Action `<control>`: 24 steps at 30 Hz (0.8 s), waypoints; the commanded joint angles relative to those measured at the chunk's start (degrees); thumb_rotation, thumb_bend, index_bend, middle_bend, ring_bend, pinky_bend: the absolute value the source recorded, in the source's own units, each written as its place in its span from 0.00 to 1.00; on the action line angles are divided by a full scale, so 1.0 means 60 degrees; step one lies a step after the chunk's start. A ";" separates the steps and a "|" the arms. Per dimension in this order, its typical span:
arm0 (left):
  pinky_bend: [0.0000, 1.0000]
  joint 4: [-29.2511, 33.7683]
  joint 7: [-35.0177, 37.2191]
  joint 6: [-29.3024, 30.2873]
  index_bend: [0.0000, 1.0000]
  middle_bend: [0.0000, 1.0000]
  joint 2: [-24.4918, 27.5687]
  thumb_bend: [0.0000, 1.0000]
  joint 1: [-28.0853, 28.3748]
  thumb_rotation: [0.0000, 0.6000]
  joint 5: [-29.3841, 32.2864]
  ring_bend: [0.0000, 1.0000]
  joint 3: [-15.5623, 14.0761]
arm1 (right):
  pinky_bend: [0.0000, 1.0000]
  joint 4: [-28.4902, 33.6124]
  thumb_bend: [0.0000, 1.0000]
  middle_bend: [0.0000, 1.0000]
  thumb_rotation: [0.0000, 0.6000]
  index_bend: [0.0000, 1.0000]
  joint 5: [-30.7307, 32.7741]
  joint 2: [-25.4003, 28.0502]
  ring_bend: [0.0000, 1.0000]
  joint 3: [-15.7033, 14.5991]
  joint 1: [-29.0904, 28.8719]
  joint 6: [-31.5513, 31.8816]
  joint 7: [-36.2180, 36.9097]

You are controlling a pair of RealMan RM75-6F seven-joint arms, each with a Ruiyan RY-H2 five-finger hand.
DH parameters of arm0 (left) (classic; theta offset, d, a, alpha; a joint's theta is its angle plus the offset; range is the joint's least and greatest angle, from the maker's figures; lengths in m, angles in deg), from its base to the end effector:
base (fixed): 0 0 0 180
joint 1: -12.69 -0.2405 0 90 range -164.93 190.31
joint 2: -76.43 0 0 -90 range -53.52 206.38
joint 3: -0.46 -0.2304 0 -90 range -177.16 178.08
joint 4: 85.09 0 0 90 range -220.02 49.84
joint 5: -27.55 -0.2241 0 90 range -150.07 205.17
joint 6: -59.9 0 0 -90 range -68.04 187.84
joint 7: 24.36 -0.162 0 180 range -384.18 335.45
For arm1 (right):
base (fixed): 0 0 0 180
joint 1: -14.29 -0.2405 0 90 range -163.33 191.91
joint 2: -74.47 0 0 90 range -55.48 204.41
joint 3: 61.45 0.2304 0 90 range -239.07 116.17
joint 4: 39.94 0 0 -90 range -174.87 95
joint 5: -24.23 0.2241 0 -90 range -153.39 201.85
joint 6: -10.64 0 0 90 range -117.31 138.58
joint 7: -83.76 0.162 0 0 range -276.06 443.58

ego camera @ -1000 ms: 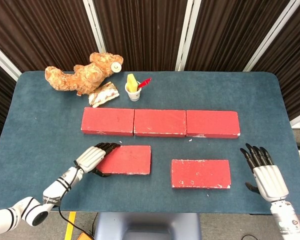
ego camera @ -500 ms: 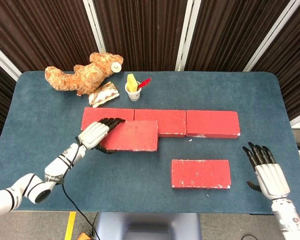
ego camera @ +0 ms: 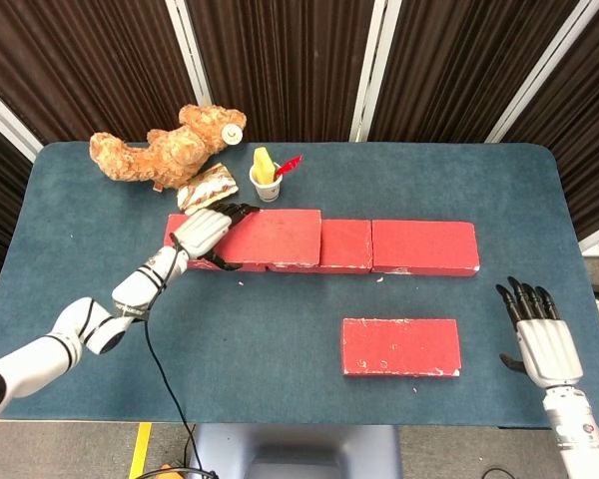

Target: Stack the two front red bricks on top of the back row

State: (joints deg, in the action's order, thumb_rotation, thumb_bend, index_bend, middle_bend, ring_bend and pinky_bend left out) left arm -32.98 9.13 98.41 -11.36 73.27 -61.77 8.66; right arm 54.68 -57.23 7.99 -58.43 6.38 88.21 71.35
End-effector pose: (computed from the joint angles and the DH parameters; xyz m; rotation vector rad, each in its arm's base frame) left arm -0.1030 0.4660 -0.0010 -2.0521 -0.9879 -1.0173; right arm -0.2876 -0.2115 0.1029 1.4864 -0.8953 0.7334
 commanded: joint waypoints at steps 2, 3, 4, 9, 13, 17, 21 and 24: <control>0.95 -0.0956 0.0934 0.0032 0.00 0.61 -0.0587 0.25 0.0440 1.00 -0.0476 0.87 -0.0452 | 0.00 -0.0027 0.03 0.00 1.00 0.00 0.0120 -0.0019 0.00 0.0053 -0.0028 -0.0048 -0.0038; 0.95 -0.1111 0.1045 0.0031 0.00 0.61 -0.0667 0.25 0.0484 1.00 -0.0517 0.87 -0.0519 | 0.00 -0.0035 0.03 0.00 1.00 0.00 0.0140 -0.0018 0.00 0.0058 -0.0035 -0.0063 -0.0039; 0.95 -0.1304 0.1179 0.0046 0.00 0.60 -0.0764 0.25 0.0531 1.00 -0.0556 0.86 -0.0594 | 0.00 -0.0040 0.03 0.00 1.00 0.00 0.0157 -0.0014 0.00 0.0058 -0.0043 -0.0081 -0.0040; 0.94 -0.1772 0.1371 0.0145 0.00 0.60 -0.0983 0.25 0.0602 1.00 -0.0611 0.85 -0.0736 | 0.00 -0.0053 0.03 0.00 1.00 0.00 0.0174 0.0010 0.00 0.0050 -0.0044 -0.0094 -0.0019; 0.89 -0.2224 0.1583 0.0222 0.00 0.60 -0.1192 0.25 0.0655 1.00 -0.0576 0.83 -0.0828 | 0.00 -0.0071 0.03 0.00 1.00 0.00 0.0175 0.0041 0.00 0.0038 -0.0005 -0.0032 0.0011; 0.86 -0.2528 0.1894 0.0272 0.00 0.60 -0.1327 0.25 0.0691 1.00 -0.0556 0.81 -0.0945 | 0.00 -0.0094 0.03 0.00 1.00 0.00 0.0229 0.0084 0.00 0.0035 0.0033 -0.0005 0.0045; 0.66 -0.2805 0.2198 0.0242 0.00 0.60 -0.1455 0.25 0.0765 1.00 -0.0583 0.78 -0.1108 | 0.00 -0.0098 0.03 0.00 1.00 0.00 0.0227 0.0124 0.00 0.0025 0.0070 0.0047 0.0085; 0.53 -0.2948 0.2349 0.0198 0.00 0.60 -0.1527 0.25 0.0805 1.00 -0.0595 0.70 -0.1219 | 0.00 -0.0103 0.03 0.00 1.00 0.00 0.0241 0.0145 0.00 0.0033 0.0089 0.0077 0.0125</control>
State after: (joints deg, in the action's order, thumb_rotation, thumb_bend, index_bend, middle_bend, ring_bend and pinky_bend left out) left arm -50.44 23.01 99.71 -20.34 77.97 -65.31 1.52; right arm 54.07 -55.79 8.84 -58.24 6.90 88.66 72.09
